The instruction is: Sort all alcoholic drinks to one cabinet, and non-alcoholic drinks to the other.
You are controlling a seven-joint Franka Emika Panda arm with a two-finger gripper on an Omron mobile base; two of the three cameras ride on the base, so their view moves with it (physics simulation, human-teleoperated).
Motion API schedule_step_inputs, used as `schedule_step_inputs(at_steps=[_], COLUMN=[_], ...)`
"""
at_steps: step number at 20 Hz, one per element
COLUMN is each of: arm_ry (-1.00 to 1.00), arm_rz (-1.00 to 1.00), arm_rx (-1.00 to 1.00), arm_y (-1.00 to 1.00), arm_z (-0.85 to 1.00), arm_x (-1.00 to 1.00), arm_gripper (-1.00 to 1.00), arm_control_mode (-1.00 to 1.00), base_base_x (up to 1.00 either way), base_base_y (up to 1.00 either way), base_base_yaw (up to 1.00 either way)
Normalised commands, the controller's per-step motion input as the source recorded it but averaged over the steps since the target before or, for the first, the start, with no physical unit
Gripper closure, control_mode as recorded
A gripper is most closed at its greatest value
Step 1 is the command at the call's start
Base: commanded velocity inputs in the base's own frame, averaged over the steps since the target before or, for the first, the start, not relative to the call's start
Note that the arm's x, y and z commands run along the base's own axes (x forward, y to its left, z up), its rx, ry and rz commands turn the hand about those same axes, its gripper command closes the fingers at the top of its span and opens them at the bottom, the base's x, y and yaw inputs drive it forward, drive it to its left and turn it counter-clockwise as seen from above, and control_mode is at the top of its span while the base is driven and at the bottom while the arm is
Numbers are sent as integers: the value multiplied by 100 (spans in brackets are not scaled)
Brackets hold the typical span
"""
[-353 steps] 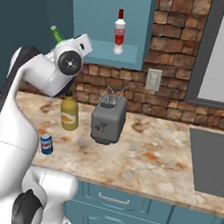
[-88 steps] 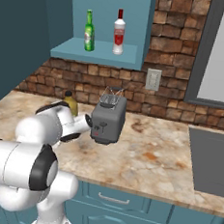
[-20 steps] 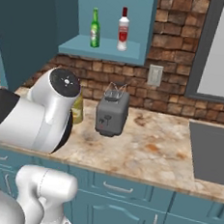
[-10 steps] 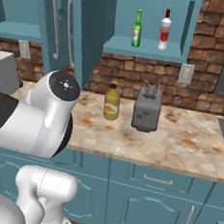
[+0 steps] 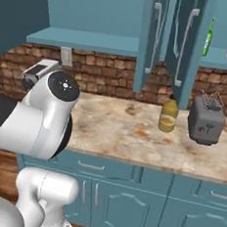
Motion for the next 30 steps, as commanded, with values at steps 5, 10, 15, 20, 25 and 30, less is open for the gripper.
schedule_step_inputs(at_steps=[5,10,15,20,25,30], arm_ry=[0,0,0,0,-1,-12], arm_rz=[0,0,0,0,0,-12], arm_rx=[0,0,0,0,0,0], arm_y=[0,0,0,0,0,3], arm_z=[0,0,0,0,7,50], arm_x=[0,0,0,0,9,2], arm_gripper=[100,100,100,100,100,100], arm_control_mode=[100,100,100,100,-100,-100], base_base_x=[44,65,49,24,8,0], base_base_y=[68,20,0,0,0,0], base_base_yaw=[-6,-4,0,0,0,0])
